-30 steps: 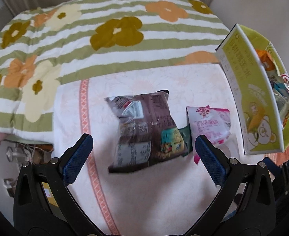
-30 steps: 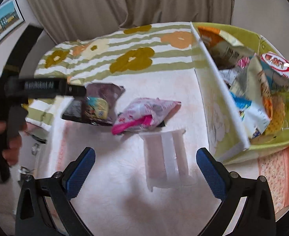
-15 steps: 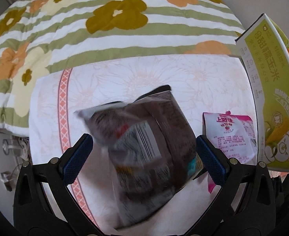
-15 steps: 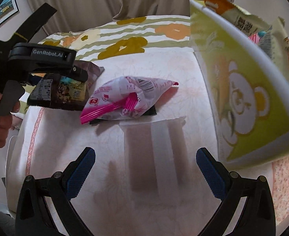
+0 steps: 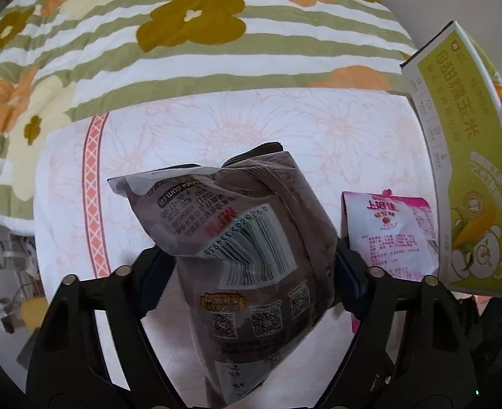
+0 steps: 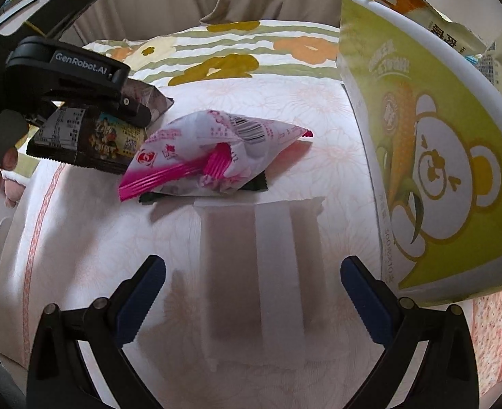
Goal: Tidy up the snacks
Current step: 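Grasp the brown chocolate bag with the left gripper while the right gripper grasps the white tray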
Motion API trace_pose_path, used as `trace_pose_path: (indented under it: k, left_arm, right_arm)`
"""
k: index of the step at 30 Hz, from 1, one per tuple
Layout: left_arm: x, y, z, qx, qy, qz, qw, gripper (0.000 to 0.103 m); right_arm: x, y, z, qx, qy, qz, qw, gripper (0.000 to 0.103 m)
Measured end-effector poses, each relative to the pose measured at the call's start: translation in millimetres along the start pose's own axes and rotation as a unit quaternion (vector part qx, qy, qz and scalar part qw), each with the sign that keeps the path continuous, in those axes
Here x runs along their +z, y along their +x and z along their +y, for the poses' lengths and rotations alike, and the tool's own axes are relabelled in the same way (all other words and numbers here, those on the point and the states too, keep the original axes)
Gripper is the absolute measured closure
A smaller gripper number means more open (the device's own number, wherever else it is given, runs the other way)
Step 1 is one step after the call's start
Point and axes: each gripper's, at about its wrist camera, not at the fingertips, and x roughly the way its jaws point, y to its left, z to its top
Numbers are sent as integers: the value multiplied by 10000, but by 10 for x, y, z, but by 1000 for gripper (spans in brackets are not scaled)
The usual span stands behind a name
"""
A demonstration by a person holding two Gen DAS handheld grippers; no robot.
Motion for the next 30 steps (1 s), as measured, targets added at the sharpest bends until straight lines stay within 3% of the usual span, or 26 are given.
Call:
trace_pose_path:
  k: [4, 13, 18, 25, 30]
  left_arm:
    - [-26, -66, 27, 35, 51, -62, 10000, 33]
    - [-131, -290, 74, 74, 130, -305, 9994, 34]
    - [-208, -394, 109, 59, 73, -350, 9993, 34]
    - [-343, -622, 169, -4, 13, -530, 9986, 34]
    - [-394, -900, 152, -83, 11, -753, 9971, 34]
  right_arm:
    - [-24, 17, 7, -21, 3, 6, 10000, 4]
    - [-90, 19, -13, -146, 3, -7, 9999, 15]
    - [-79, -20, 18, -234, -126, -42, 9996, 42]
    - [-44, -105, 14, -218, -18, 23, 9998, 44]
    - [0, -436, 10, -175, 90, -112, 9997, 44]
